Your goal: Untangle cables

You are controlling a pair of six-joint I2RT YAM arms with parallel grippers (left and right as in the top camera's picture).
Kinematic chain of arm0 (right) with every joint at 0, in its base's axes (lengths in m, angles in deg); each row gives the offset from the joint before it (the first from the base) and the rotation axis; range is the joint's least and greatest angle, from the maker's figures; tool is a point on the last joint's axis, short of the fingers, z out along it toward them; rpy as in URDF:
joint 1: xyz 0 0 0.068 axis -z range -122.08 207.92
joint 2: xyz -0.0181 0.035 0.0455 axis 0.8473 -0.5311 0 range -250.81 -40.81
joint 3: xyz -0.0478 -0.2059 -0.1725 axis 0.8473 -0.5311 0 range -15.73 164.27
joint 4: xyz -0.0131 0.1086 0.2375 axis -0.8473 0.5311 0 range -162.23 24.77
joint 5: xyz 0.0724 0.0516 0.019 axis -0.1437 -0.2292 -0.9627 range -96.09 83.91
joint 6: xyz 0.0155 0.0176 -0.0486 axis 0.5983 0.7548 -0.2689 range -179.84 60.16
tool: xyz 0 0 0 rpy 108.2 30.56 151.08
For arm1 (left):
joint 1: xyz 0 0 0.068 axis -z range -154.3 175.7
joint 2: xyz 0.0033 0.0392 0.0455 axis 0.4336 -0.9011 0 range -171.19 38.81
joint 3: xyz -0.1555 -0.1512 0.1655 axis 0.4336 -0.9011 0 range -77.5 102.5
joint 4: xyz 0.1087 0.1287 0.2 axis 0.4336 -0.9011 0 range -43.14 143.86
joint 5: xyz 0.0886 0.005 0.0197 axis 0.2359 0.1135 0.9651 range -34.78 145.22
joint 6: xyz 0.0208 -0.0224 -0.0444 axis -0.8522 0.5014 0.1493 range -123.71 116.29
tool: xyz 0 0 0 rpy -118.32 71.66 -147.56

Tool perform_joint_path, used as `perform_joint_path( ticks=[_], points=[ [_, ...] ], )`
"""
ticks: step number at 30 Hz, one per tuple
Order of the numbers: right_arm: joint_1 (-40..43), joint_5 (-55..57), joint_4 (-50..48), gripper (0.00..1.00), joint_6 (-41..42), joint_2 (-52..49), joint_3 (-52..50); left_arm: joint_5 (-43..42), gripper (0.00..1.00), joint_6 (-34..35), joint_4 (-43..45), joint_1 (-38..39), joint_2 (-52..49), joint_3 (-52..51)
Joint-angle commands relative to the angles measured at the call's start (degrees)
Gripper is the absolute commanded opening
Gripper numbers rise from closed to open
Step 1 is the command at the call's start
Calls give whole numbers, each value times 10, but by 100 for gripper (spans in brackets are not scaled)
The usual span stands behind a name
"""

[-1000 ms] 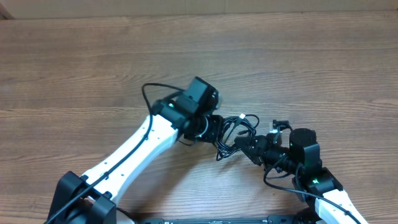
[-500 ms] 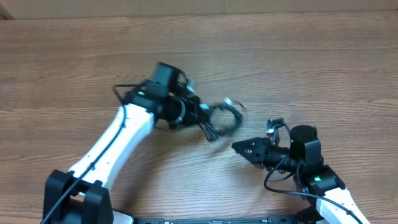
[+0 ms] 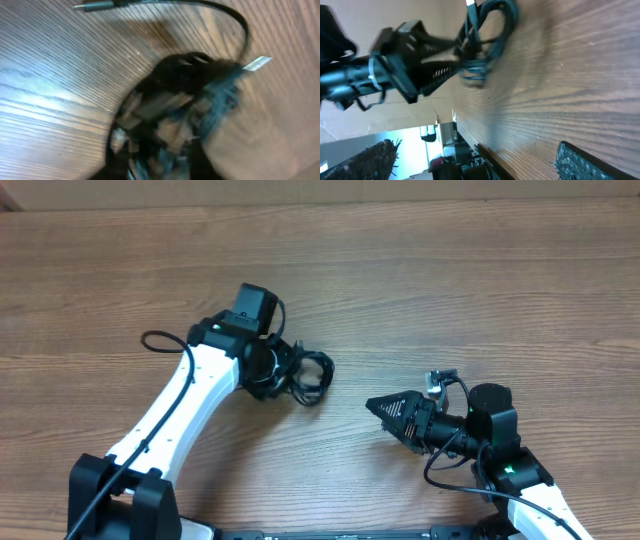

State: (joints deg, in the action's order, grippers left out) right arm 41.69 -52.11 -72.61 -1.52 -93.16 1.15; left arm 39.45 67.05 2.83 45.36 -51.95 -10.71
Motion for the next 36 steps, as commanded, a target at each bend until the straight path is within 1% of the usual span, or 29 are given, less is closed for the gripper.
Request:
perform_joint_path(
  ticks=[1, 2, 4, 8, 9, 10, 12, 13, 15, 17, 20, 22, 25, 27, 31, 32, 36],
  points=[
    [-1, 14, 19, 100, 3, 2, 1, 42, 94, 56, 9, 23, 0, -2],
    [-1, 20, 30, 100, 3, 2, 1, 62, 95, 30, 9, 26, 0, -2],
    [-1, 36, 50, 100, 2, 2, 1, 97, 95, -32, 7, 29, 0, -2],
    [-1, 62, 79, 100, 2, 2, 1, 160, 77, -187, 1, 29, 0, -2],
    [-1, 61, 80, 100, 2, 2, 1, 174, 76, -225, 2, 29, 0, -2],
    [-1, 62, 82, 100, 2, 2, 1, 187, 79, -284, 4, 29, 0, -2],
    [-1, 62, 85, 100, 2, 2, 1, 205, 79, -376, 14, 29, 0, -5],
    [-1, 66, 87, 100, 2, 2, 1, 209, 76, -412, 23, 29, 0, -10],
    [-1, 70, 91, 100, 2, 2, 1, 203, 71, -444, 38, 29, 0, -21],
    [-1, 75, 96, 100, 2, 2, 1, 194, 65, -452, 45, 29, 0, -32],
    [-1, 82, 110, 100, 2, 2, 1, 146, 62, -455, 64, 29, 0, -59],
    [-1, 88, 118, 100, 2, 2, 1, 114, 57, -455, 84, 29, 0, -80],
    [-1, 89, 125, 100, 2, 2, 1, 85, 52, -454, 116, 29, 0, -116],
    [-1, 89, 130, 100, 2, 2, 1, 85, 51, -444, 134, 29, 0, -136],
    [-1, 89, 144, 100, 2, 2, 1, 85, 48, -403, 175, 29, 0, -181],
    [-1, 89, 148, 100, 2, 2, 1, 85, 45, -391, 184, 29, 0, -191],
    [-1, 89, 159, 100, 4, 2, 1, 85, 29, -336, 214, 29, 0, -218]
  ],
)
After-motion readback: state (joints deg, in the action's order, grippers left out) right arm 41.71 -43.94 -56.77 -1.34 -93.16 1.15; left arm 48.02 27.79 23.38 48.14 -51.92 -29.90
